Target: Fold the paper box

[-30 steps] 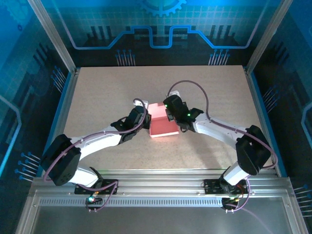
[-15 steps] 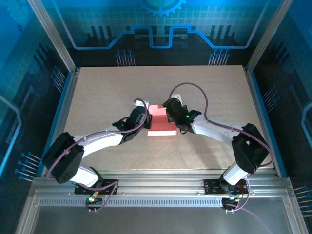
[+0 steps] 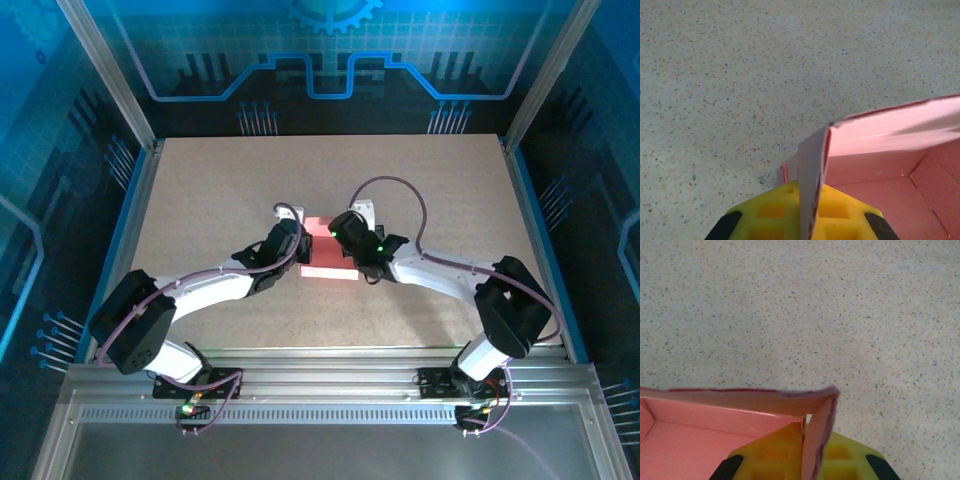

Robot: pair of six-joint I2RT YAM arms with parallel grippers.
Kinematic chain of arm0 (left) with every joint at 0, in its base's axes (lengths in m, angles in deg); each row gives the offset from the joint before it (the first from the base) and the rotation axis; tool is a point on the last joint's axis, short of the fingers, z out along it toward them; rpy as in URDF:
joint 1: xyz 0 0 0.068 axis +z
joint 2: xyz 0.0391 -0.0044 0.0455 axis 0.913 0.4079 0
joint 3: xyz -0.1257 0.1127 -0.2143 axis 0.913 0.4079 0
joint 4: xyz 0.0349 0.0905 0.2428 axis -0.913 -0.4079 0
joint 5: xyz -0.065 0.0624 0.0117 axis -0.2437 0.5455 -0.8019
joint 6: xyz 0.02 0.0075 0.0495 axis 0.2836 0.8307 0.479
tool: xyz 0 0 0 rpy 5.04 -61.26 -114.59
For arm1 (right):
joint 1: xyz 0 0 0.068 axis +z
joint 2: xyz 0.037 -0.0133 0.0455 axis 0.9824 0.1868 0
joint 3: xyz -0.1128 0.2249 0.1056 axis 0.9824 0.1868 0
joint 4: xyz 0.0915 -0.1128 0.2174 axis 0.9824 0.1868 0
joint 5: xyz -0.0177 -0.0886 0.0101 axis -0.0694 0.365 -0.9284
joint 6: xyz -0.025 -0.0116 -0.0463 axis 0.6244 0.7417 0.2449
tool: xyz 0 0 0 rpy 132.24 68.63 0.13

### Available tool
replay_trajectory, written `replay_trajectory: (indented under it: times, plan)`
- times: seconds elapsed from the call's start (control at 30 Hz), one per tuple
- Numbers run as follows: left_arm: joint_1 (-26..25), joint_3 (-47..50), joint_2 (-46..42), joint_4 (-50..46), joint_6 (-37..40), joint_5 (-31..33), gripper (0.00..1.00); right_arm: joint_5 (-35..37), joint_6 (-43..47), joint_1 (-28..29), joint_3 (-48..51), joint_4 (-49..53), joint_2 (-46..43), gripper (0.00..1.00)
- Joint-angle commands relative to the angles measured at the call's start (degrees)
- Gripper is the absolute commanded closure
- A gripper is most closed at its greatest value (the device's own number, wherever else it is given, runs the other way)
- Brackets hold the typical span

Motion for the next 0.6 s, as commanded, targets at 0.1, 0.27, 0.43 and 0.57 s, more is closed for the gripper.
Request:
replay_trajectory:
  times: [0.1, 0.27, 0.43, 0.57]
  plan:
    - [-1.49, 2.69, 0.50, 5.20, -1.24, -4.59, 1.00, 4.31, -11.35, 5.24, 2.61, 4.85, -0.59, 1.00]
    - [-2.01, 7.67, -0.81, 13.40, 2.56, -5.86, 1.00, 8.12, -20.65, 8.23, 2.54, 9.54, -0.07, 1.00]
    - [-1.95, 10.23, -2.81, 14.28, 8.08, -5.01, 1.00, 14.55, -25.29, 11.99, -1.30, 17.24, 1.57, 1.00]
    - [-1.93, 13.08, -3.89, 17.20, 9.75, -3.32, 1.00, 13.21, -13.18, 9.93, 2.59, 5.65, 0.40, 1.00]
